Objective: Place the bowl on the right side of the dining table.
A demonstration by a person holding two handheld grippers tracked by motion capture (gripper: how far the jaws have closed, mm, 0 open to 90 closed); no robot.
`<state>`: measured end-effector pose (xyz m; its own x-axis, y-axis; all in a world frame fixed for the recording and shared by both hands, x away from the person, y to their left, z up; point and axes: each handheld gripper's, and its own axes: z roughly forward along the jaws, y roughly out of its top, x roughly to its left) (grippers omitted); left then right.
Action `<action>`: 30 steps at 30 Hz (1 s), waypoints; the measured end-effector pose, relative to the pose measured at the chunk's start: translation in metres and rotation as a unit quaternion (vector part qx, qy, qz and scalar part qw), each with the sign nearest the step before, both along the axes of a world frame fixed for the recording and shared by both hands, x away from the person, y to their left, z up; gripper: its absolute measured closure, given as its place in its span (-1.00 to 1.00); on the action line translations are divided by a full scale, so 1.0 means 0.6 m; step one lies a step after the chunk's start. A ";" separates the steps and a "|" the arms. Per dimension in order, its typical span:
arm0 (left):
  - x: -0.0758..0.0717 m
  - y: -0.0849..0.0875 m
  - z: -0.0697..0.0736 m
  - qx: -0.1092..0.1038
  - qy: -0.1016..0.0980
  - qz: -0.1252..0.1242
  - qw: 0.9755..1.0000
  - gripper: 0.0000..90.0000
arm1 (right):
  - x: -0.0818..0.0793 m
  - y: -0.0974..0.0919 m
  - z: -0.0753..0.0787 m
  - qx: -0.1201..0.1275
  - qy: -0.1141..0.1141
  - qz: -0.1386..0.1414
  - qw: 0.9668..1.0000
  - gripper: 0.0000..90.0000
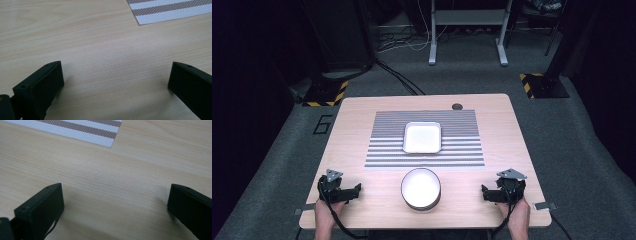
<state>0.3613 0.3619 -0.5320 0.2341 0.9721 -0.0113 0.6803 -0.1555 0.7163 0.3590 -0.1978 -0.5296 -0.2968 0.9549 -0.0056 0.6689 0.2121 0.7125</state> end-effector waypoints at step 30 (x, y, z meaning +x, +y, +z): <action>-0.026 -0.022 0.013 -0.004 -0.011 -0.026 1.000 -1.00 | -0.020 0.006 0.045 0.008 -0.012 0.026 1.000 -1.00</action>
